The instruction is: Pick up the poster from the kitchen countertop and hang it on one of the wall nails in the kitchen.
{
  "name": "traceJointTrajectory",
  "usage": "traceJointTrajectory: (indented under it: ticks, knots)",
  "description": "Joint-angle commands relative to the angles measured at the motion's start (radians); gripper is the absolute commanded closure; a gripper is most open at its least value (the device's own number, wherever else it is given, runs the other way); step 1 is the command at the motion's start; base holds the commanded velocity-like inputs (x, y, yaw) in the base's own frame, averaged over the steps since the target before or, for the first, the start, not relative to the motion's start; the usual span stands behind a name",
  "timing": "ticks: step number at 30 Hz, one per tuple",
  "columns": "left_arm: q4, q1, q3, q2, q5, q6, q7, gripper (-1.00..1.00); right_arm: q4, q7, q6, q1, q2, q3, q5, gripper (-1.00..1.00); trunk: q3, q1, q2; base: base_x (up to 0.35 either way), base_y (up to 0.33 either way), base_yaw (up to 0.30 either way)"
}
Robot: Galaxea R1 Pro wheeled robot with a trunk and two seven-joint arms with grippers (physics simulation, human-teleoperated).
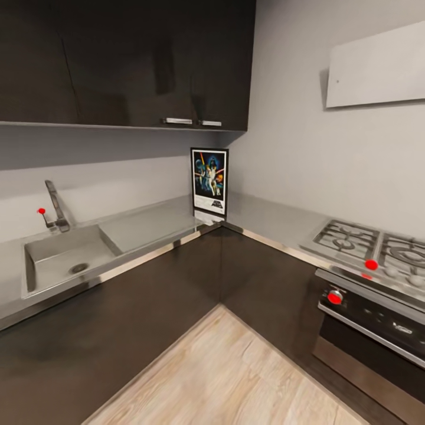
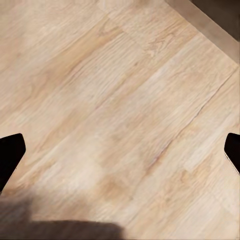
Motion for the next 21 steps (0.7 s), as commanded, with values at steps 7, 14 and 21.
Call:
traceJointTrajectory:
  ticks: [7,14,21]
  knots:
    - [-0.002,0.0,0.002,0.0,0.0,0.001,-0.001,-1.0,0.001,0.0,-0.003,-0.001,-0.001,0.001,0.001,-1.0,-0.001,0.001,0.0,0.337,-0.009,0.0]
    - [-0.002,0.0,0.002,0.0,0.0,0.0,-0.001,-1.0,0.001,0.001,-0.003,-0.001,-0.002,0.001,0.001,-1.0,-0.001,0.001,0.0,0.337,-0.001,0.0]
    - [0.023,0.001,0.002,0.001,0.001,-0.001,-0.001,-1.0,-0.001,0.001,-0.002,-0.001,0.002,0.003,-0.001,-1.0,-0.001,0.001,0.0,0.149,0.0,0.0]
